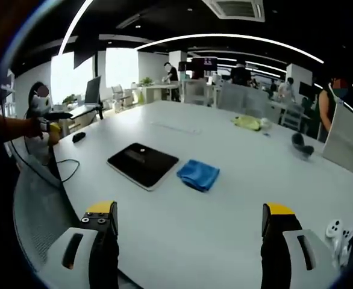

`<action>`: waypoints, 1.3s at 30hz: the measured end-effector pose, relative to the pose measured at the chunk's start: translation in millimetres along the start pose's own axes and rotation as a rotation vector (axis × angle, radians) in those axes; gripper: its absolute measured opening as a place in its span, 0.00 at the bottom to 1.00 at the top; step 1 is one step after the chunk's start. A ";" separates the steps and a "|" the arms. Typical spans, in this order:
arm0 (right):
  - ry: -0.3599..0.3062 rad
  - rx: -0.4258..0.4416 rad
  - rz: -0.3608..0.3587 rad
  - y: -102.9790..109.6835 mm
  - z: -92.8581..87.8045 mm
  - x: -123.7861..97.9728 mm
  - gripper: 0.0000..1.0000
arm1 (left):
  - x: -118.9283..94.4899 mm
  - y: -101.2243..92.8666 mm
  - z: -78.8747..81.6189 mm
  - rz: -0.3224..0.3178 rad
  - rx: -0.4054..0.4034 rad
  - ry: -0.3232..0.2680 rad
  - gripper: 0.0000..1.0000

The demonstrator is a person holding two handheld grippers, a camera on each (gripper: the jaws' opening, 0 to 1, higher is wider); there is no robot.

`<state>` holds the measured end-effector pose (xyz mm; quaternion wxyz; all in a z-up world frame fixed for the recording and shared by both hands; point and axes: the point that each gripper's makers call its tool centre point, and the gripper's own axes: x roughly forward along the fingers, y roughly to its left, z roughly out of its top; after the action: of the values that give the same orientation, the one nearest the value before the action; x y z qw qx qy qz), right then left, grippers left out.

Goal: Wipe the mirror surface with the cleaning cloth until all visible marks leave the cleaned area.

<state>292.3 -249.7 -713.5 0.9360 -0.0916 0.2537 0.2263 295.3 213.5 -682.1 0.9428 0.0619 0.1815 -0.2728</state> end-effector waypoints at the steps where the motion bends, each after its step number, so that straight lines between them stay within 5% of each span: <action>1: -0.001 0.002 0.004 0.1 0.7 1.1 1.00 | -0.7 1.6 -1.6 -0.001 -0.001 -0.001 1.00; 29: 0.013 -0.026 0.050 7.2 10.1 9.2 1.00 | 3.7 8.4 4.9 -0.015 -0.017 -0.009 1.00; 39: 0.116 -0.073 0.139 21.9 26.4 8.0 0.99 | 0.6 11.1 6.1 -0.019 -0.011 -0.005 1.00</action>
<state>299.6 -219.9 -696.3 0.8978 -0.1205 0.3048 0.2941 303.6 221.3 -676.5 0.9410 0.0545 0.1811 -0.2808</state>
